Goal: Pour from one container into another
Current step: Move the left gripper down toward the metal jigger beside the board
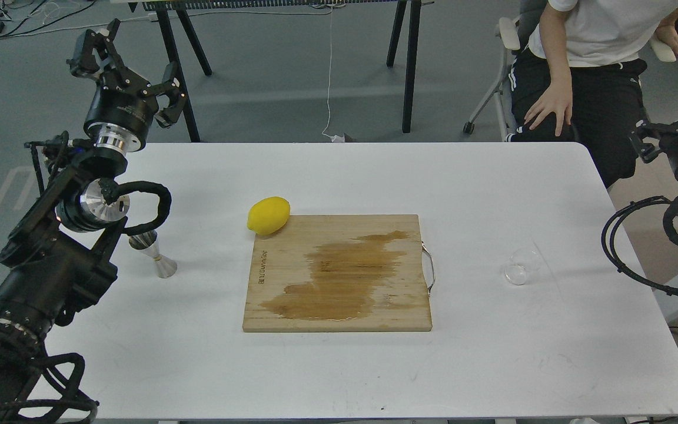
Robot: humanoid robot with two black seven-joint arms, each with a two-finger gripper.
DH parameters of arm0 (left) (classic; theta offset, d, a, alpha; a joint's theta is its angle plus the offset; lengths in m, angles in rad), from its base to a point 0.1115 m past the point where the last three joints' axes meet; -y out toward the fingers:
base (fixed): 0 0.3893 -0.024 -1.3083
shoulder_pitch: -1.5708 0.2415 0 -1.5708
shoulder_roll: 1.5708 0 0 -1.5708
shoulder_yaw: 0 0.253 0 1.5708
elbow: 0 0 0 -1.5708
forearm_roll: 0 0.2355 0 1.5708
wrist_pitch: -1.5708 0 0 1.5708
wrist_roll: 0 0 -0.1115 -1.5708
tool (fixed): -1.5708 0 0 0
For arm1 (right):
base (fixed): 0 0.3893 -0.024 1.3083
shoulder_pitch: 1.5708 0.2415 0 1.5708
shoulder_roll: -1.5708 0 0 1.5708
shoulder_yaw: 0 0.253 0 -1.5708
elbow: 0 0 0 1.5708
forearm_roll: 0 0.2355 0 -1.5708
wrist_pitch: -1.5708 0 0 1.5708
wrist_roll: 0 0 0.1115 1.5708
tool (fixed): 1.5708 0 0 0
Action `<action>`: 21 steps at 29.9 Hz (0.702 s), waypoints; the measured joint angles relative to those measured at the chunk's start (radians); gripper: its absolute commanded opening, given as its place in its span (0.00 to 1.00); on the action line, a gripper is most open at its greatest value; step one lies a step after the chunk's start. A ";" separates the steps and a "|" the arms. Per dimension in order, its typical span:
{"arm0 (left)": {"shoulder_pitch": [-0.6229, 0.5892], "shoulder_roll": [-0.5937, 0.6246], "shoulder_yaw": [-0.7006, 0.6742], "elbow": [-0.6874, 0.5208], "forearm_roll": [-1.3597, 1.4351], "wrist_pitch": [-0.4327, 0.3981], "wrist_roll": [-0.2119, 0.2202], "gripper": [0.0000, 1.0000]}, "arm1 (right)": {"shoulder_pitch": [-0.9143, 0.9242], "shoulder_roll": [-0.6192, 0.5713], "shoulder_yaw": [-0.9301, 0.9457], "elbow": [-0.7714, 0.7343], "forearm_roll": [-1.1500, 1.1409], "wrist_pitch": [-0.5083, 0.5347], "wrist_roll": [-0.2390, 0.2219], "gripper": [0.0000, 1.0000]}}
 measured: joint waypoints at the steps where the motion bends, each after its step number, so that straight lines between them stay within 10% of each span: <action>1: 0.004 0.000 0.001 -0.004 0.000 -0.001 0.000 1.00 | 0.000 0.000 0.000 0.000 0.000 0.000 0.001 0.99; 11: 0.066 0.058 0.037 -0.063 0.001 -0.001 0.015 1.00 | -0.004 -0.007 -0.010 0.005 0.000 0.000 0.001 0.99; 21: 0.292 0.445 0.229 -0.492 0.116 0.041 0.000 0.99 | -0.052 -0.011 -0.002 0.003 0.000 0.000 0.004 0.99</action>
